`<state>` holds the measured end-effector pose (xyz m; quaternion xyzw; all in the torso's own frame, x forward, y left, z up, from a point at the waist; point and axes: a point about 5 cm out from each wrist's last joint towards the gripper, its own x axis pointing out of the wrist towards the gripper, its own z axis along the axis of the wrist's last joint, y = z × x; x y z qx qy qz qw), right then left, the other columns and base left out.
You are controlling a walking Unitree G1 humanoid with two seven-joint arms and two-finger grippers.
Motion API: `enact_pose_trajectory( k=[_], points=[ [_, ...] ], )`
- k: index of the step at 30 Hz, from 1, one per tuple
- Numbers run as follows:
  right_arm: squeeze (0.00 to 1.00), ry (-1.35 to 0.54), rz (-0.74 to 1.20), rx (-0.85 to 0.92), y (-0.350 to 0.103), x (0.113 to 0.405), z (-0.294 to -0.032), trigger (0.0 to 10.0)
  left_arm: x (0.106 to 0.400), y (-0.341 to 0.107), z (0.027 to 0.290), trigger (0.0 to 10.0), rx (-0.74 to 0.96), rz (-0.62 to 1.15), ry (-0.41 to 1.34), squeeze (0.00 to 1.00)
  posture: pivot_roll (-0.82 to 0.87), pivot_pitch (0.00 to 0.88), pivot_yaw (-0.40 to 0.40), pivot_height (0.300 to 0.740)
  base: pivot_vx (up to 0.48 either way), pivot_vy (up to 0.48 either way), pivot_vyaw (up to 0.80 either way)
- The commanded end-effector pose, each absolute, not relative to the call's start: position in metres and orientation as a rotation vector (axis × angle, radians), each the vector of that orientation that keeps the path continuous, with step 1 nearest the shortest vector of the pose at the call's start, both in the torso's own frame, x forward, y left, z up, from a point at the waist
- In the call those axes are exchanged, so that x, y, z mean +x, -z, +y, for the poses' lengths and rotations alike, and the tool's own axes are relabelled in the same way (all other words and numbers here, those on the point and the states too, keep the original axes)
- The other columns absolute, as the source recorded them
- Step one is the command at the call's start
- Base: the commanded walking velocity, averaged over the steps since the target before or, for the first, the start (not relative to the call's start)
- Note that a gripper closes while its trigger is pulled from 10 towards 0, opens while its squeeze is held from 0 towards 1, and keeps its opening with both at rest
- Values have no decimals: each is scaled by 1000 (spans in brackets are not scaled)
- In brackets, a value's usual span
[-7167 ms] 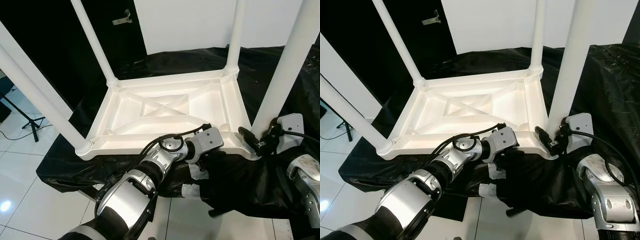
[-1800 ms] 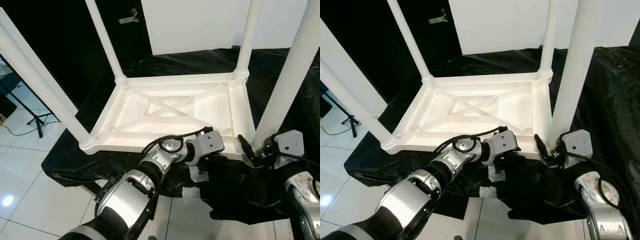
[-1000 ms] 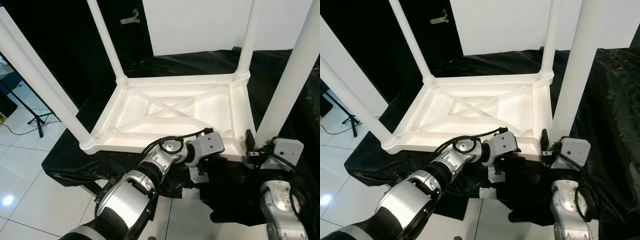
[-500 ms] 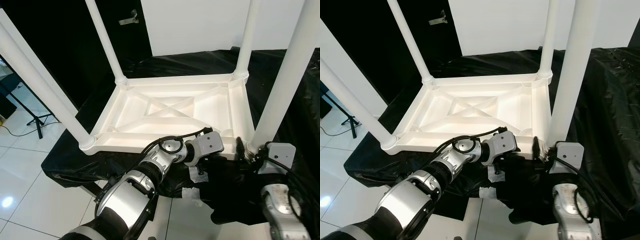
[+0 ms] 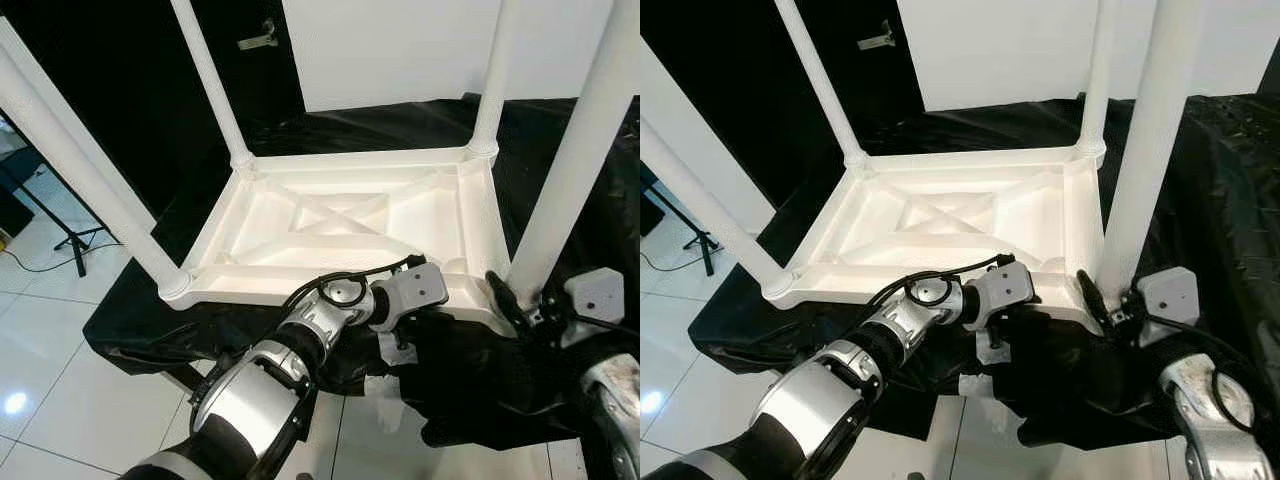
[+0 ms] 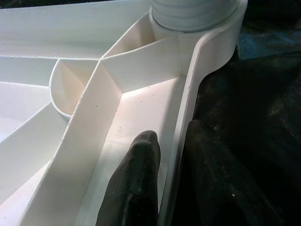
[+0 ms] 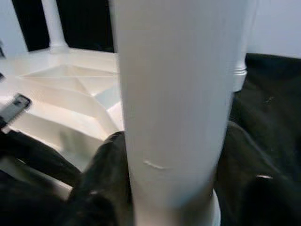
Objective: Building children table
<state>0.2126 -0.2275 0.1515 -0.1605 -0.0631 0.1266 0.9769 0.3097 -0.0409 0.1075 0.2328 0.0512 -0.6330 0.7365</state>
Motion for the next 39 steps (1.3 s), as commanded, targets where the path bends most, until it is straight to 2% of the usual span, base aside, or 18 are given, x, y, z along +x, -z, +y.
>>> enact_pose_trajectory(
  k=[1, 9, 12, 14, 17, 22, 30, 31, 32, 34, 35, 38, 39],
  points=[
    [0, -272, -66, -327, -143, 209, -230, 0, 304, -89, -40, 10000, 493, 191, 1336, 0, -63, 0, 132, 740, 0, 0, 0],
    [0, -299, 26, -236, -129, 202, -226, 0, 303, -89, -41, 10000, 496, 189, 1342, 0, -61, 0, 139, 740, 0, 0, 0],
    [0, -281, 76, -180, -116, 191, -213, 0, 303, -88, -40, 10000, 502, 191, 1346, 0, -61, 0, 143, 740, 0, 0, 0],
    [0, -161, 48, -160, -112, 189, -208, 0, 302, -88, -40, 10000, 504, 192, 1348, 0, -60, 0, 141, 740, 0, 0, 0],
    [0, 162, -57, -110, -119, 190, -215, 0, 302, -88, -40, 10000, 507, 192, 1348, 0, -49, 0, 140, 740, 0, 0, 0],
    [0, 154, -44, -79, -113, 190, -197, 0, 302, -88, -40, 10000, 506, 191, 1349, 0, -45, 0, 141, 740, 0, 0, 0],
    [0, 213, -51, -117, -113, 190, -200, 0, 303, -86, -37, 10000, 512, 197, 1346, 0, -40, 0, 137, 740, 0, 0, 0],
    [0, 205, -46, -122, -112, 191, -199, 8078, 303, -86, -37, 10000, 511, 197, 1345, 0, -41, 0, 137, 740, 0, 0, 0],
    [0, 189, -48, -146, -113, 192, -200, 10000, 303, -86, -37, 10000, 510, 197, 1343, 0, -49, 0, 137, 740, 0, 0, 0],
    [0, 182, -53, -159, -115, 193, -201, 10000, 303, -86, -37, 10000, 510, 197, 1343, 0, -49, 0, 137, 740, 0, 0, 0],
    [1000, 157, -62, -159, -116, 194, -203, 10000, 303, -86, -37, 10000, 510, 197, 1343, 0, -54, 0, 137, 740, 0, 0, 0],
    [1000, 28, -77, -153, -123, 197, -206, 10000, 302, -86, -39, 10000, 508, 195, 1344, 0, -59, 0, 137, 740, 0, 0, 0],
    [506, -43, -87, -156, -128, 198, -204, 10000, 302, -87, -39, 10000, 508, 194, 1346, 0, -63, 0, 138, 740, 0, 0, 0]
  ],
)
